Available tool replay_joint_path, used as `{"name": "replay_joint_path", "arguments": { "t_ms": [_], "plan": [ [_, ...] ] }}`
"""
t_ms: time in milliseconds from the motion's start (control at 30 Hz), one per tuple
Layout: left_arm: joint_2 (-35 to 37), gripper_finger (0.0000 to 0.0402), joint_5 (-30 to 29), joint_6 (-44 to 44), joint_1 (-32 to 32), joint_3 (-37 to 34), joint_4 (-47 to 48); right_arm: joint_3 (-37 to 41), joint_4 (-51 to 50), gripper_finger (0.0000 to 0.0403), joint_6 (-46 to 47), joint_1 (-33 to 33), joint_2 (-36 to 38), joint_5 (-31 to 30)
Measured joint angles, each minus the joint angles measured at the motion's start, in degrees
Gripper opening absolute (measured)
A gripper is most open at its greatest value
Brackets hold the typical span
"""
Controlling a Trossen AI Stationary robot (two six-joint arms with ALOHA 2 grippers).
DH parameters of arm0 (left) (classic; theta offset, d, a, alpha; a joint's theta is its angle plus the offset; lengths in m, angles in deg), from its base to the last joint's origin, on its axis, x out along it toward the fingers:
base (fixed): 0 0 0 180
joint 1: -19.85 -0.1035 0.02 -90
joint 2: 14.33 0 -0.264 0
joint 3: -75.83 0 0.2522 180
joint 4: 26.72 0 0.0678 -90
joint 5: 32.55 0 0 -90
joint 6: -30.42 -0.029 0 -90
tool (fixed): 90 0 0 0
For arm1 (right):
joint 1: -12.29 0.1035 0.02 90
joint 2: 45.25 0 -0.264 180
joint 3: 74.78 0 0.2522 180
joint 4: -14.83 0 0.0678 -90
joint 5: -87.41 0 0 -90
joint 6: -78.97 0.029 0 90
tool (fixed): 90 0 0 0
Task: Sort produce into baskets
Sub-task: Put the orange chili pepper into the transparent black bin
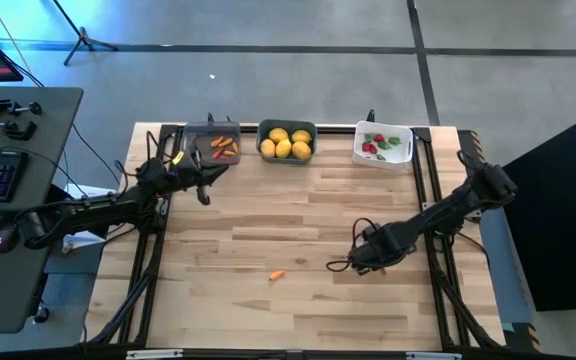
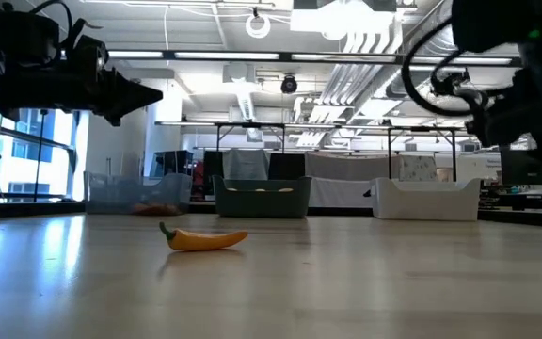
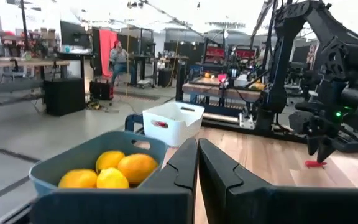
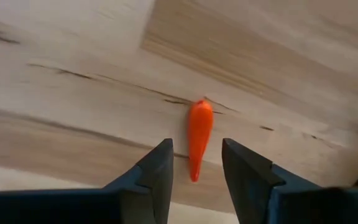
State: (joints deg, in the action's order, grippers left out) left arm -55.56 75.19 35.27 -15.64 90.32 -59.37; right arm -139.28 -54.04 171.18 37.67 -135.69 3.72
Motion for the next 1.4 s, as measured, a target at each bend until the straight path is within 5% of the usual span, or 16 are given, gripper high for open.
{"name": "replay_joint_path", "arguments": {
  "t_ms": [400,533,700,867,1100,1400],
  "plan": [
    [0.0,0.0000,-2.8,0.0,0.0,0.0,1.9,6.4,10.7,0.0073,-2.7,-0.3,0.3,1.1],
    [0.0,0.0000,-3.9,0.0,0.0,0.0,1.9,3.5,9.5,0.0013,-9.0,-1.6,0.9,-1.6],
    [0.0,0.0000,-5.0,0.6,0.0,0.0,1.9,0.8,11.1,0.0018,-21.2,-6.7,1.1,-5.6],
    [0.0,0.0000,-5.6,0.6,0.0,0.0,1.8,1.4,31.2,0.0006,-37.3,-14.6,0.6,-12.1],
    [0.0,0.0000,-6.3,-0.4,0.0,0.0,1.6,1.1,60.1,0.0005,-57.4,-24.6,-7.3,-13.4],
    [0.0,0.0000,-6.4,-0.9,0.0,0.0,1.6,-14.9,72.2,0.0005,-74.1,-32.7,-20.1,-11.1]
  ]
}}
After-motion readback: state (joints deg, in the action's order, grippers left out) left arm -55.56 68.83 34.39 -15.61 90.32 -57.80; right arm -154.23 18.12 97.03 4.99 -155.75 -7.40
